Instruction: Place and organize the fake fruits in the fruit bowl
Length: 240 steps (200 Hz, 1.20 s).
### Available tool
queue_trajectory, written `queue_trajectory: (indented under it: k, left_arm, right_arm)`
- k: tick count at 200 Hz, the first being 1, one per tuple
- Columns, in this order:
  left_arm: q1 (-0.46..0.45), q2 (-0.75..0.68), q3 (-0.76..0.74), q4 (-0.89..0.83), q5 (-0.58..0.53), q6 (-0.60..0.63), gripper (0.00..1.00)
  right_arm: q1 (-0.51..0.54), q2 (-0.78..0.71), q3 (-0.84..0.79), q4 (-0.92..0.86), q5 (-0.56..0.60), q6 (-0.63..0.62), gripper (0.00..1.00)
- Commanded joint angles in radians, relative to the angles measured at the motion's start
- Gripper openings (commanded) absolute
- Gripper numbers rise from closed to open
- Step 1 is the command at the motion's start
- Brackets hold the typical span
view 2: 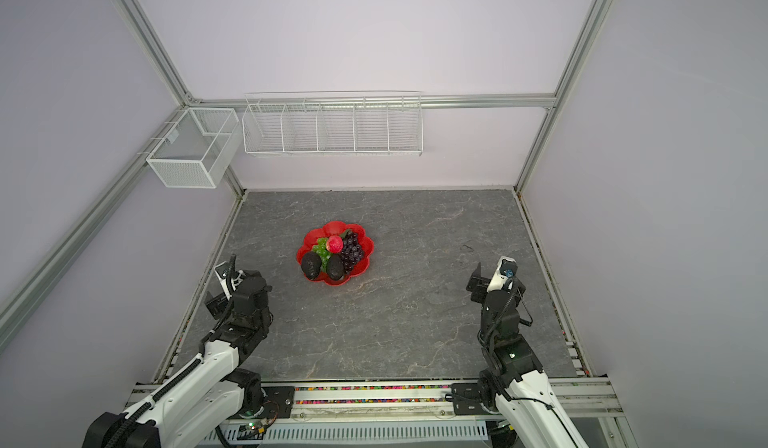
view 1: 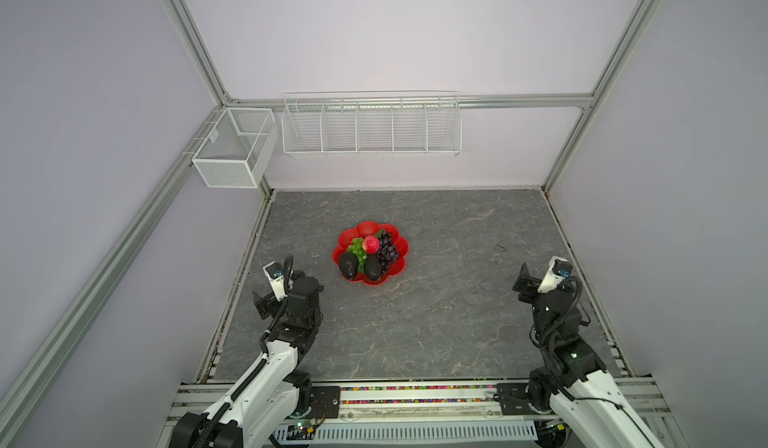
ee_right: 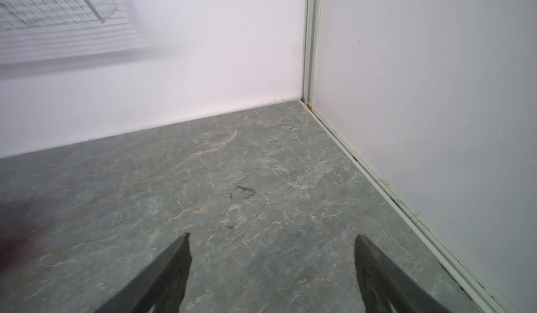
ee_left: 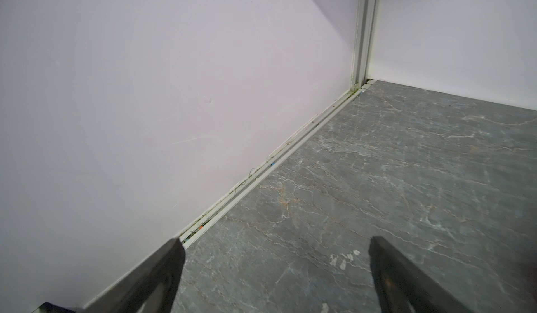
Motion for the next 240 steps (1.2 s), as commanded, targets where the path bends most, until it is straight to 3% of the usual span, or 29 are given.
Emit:
queue_trajectory:
  k: [1,30,68,81,98,120,141,162,181,217,230,240]
  left_arm:
    - [0.008,0.030,0.008,0.128,-0.047,0.014,0.99]
    - [0.023,0.114,0.016,0.204,-0.024,0.034,0.99]
    - [0.024,0.188,0.051,0.267,-0.031,0.098,0.99]
    - [0.024,0.189,0.055,0.286,-0.029,0.124,0.99]
    - [0.023,0.165,0.059,0.272,-0.025,0.139,0.99]
    - [0.052,0.158,0.031,0.320,0.061,0.137,0.99]
    - [0.086,0.205,0.025,0.368,0.191,0.109,0.99]
    - [0.088,0.300,0.034,0.479,0.301,0.111,0.99]
    - [0.093,0.433,0.057,0.614,0.286,0.146,0.99]
    - [0.101,0.538,0.098,0.666,0.267,0.123,0.99]
    - [0.105,0.615,0.099,0.785,0.281,0.164,0.99]
    - [0.100,0.604,0.125,0.696,0.289,0.159,0.99]
  right_arm:
    - [-0.008,0.021,0.037,-0.039,0.051,-0.028,0.89]
    - [-0.030,0.152,0.089,0.003,0.012,-0.061,0.89]
    - [-0.046,0.276,0.123,0.084,0.000,0.029,0.89]
    - [-0.047,0.283,0.196,0.018,-0.049,0.064,0.89]
    - [-0.047,0.294,0.280,0.020,-0.137,0.005,0.89]
    - [-0.055,0.388,0.306,0.093,-0.133,-0.168,0.89]
    - [-0.088,0.492,0.223,0.243,-0.139,-0.243,0.89]
    - [-0.173,0.559,0.052,0.528,-0.187,-0.151,0.89]
    - [-0.240,0.660,0.046,0.533,-0.236,-0.099,0.89]
    - [-0.248,0.850,0.131,0.496,-0.242,-0.170,0.89]
    - [-0.250,0.879,0.110,0.614,-0.288,-0.182,0.89]
    - [-0.253,0.893,0.092,0.687,-0.343,-0.175,0.89]
